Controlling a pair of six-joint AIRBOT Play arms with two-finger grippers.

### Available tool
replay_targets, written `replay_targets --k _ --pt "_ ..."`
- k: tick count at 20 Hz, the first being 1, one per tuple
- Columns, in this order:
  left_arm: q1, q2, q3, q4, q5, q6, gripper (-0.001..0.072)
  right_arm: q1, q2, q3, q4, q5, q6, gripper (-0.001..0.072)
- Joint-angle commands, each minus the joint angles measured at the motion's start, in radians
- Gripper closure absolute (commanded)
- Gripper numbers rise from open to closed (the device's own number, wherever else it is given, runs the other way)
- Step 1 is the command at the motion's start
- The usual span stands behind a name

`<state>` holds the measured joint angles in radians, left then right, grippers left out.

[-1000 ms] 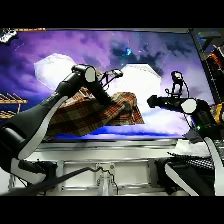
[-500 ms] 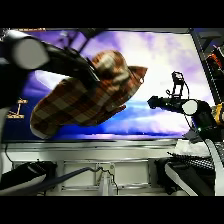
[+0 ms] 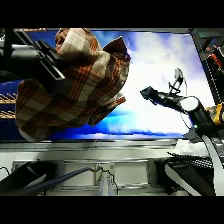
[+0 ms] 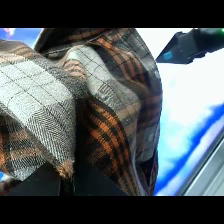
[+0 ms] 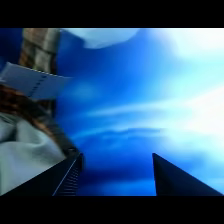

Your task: Fold the clothes and pants, and hang the long-sleeved shirts on hangers.

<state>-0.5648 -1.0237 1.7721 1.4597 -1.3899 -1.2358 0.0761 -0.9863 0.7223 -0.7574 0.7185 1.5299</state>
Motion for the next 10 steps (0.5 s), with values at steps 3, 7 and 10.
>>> replay_targets --k 3,7,10 --pt "-0.001 0.016 -0.001 -0.005 -0.100 -0.022 0.0686 0.177 -0.190 0.000 0.314 0.000 0.034 0.0189" --pt "0.000 0.016 -0.001 -0.005 -0.141 -0.022 0.0687 0.288 -0.262 0.003 0.435 -0.014 -0.023 0.0189" --pt "0.000 0.015 -0.001 -0.004 -0.140 -0.022 0.0687 0.348 -0.283 0.003 0.519 -0.032 -0.022 0.0168"
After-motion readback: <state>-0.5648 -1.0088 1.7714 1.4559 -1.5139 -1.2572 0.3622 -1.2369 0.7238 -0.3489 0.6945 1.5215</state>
